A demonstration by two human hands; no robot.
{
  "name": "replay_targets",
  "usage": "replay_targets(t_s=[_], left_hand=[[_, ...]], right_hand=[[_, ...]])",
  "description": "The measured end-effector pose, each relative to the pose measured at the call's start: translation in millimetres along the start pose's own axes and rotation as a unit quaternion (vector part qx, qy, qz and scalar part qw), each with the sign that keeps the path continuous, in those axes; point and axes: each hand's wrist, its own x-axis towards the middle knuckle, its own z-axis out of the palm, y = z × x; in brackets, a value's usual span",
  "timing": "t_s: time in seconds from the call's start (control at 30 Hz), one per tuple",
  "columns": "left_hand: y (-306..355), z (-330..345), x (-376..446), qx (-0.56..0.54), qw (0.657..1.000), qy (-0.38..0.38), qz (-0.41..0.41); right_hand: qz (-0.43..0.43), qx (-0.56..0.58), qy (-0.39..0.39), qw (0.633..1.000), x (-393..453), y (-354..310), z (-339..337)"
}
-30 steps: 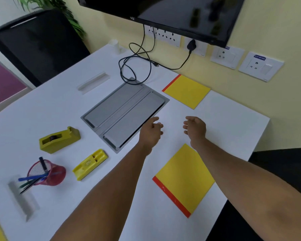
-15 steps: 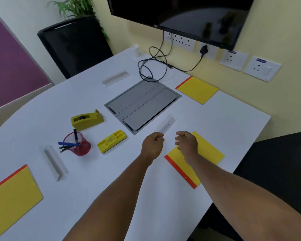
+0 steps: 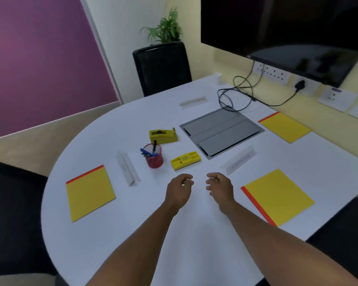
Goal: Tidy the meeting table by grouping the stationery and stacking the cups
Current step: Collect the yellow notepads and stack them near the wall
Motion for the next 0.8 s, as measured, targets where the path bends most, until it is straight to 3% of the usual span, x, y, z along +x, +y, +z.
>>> replay_targets(t_s=[0.57,0.8], left_hand=[[-75,-101,-12,0.038,0.976,0.174,-0.125],[-102,-145,-1,0.013,0.969,0.206,-0.139]], right_hand=[[-0.039,-0.104,-0.18,0.977,-5,11,135],[-0.035,-0.152,-0.227,0.961,-12,9,182]])
